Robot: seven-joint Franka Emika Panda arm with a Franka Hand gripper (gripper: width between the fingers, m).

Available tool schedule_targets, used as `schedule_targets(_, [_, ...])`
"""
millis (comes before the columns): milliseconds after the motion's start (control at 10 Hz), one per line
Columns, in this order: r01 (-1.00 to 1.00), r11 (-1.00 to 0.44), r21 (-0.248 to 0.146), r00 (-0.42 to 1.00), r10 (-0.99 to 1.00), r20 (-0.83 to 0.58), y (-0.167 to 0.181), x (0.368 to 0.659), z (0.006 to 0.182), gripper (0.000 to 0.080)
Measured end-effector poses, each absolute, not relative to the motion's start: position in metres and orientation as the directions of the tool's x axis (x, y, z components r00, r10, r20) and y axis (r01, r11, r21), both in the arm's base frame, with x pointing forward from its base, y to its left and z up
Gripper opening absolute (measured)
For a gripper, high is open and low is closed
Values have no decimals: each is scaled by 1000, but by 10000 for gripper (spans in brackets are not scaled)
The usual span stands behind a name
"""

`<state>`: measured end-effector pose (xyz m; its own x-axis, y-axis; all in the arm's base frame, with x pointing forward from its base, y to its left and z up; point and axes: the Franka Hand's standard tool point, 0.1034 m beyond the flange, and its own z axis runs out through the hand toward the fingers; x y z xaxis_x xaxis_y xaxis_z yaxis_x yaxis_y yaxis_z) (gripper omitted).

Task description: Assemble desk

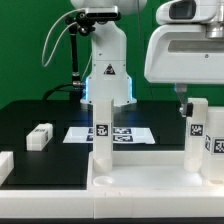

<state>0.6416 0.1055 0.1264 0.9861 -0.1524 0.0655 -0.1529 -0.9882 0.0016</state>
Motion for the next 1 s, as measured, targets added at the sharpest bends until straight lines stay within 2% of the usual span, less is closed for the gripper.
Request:
schedule_targets(100, [-194, -981, -2, 979, -194, 65, 106, 642, 126, 385])
schedule_targets(200, [-265, -964, -7, 962, -265, 65, 106, 642, 126, 385])
schedule_targets(300, [-338, -941, -12, 939, -338, 64, 106, 642, 126, 287])
schedule_targets(700, [-604, -796, -29, 794, -605, 57, 105, 641, 126, 287])
schedule_targets(1000, [-877, -476, -59, 475, -879, 40, 102, 642, 125, 287])
